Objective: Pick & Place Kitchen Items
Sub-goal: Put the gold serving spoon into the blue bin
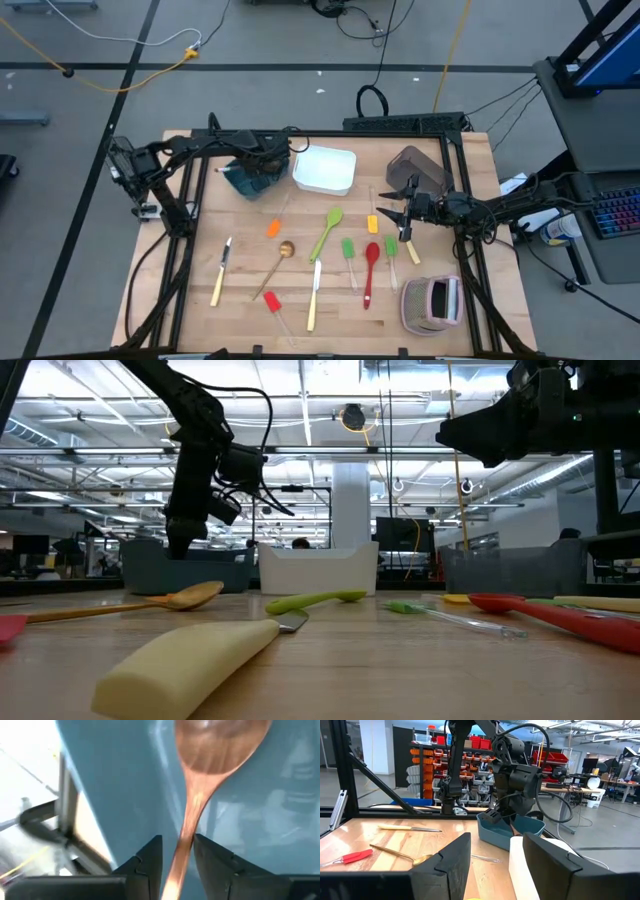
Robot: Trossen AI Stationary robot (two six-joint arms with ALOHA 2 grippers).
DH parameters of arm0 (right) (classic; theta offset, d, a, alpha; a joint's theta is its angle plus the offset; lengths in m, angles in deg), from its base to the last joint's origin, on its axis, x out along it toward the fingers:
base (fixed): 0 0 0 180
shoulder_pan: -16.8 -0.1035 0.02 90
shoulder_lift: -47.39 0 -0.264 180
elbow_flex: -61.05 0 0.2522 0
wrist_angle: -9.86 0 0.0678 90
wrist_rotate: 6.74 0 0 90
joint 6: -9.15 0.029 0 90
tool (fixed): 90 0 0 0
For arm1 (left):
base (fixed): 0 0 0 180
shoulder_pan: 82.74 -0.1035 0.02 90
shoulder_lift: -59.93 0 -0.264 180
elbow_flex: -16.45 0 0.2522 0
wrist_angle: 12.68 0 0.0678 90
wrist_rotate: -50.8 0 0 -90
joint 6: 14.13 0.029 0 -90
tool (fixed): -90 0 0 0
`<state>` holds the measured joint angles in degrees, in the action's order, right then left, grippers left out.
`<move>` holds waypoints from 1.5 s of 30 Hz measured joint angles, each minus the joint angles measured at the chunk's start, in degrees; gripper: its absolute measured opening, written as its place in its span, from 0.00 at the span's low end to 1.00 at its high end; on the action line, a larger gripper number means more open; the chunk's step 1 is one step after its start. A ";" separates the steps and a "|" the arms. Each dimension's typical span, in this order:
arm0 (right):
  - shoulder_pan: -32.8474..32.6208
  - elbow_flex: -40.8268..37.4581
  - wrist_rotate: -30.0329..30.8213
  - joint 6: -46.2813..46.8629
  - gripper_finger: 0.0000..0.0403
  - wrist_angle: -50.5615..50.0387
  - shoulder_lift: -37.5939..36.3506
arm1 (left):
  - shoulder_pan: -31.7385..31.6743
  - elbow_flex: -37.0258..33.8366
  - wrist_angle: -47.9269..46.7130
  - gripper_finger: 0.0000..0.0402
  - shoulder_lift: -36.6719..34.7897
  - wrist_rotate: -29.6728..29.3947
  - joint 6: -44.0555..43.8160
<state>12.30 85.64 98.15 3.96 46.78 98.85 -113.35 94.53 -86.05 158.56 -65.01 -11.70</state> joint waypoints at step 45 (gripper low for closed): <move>-0.13 0.00 -0.02 4.76 0.43 0.01 0.00 | 52.39 3.99 13.92 0.23 -0.09 19.05 -55.78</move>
<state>12.17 85.64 98.13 8.72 46.79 98.85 -60.96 98.52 -72.13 158.47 -45.96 -67.48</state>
